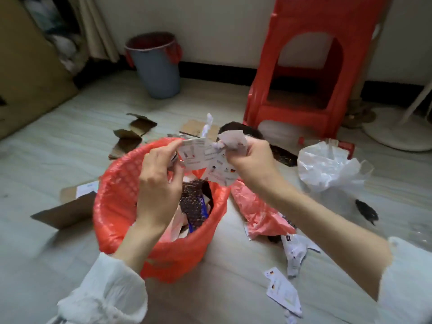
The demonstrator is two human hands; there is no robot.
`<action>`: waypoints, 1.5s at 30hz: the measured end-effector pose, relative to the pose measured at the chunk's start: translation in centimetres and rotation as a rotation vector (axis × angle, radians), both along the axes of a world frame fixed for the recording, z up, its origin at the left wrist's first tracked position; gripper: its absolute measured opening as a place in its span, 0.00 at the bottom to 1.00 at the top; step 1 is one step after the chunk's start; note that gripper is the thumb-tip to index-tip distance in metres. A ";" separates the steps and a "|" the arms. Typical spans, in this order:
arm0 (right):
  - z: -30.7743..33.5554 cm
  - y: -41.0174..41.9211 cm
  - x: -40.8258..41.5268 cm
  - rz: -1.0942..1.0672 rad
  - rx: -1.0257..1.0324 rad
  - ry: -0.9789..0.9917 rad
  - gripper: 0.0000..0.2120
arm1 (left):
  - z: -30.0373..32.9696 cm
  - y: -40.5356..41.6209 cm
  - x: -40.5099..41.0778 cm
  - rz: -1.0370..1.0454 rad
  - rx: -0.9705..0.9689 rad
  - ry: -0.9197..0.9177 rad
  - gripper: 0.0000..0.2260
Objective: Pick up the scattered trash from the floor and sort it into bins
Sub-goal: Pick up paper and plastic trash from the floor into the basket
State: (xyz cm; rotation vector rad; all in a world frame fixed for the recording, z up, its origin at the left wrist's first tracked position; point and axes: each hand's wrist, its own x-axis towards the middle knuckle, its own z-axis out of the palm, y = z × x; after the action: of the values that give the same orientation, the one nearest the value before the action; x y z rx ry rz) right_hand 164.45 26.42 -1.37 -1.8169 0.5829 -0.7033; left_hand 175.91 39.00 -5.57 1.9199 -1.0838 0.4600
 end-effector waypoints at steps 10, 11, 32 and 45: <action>-7.9 4.4 1.5 0.373 -0.826 0.404 0.22 | -5.5 6.9 1.9 0.257 0.539 0.149 0.16; -8.4 4.5 1.0 0.411 -0.896 0.389 0.22 | -5.5 7.0 1.7 0.240 0.485 0.149 0.15; -12.8 -4.7 -4.2 0.088 -0.745 0.539 0.31 | -7.0 -3.6 2.5 0.079 0.481 -0.307 0.14; -20.6 -2.0 -20.3 -0.312 -0.387 0.683 0.21 | -13.3 -4.8 -10.4 -0.676 0.410 -0.376 0.17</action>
State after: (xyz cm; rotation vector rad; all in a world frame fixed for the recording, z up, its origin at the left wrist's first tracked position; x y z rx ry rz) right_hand 144.18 24.45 -22.02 -2.3674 1.2688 -0.3937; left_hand 165.48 34.19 -18.92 1.6794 -2.1054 0.2213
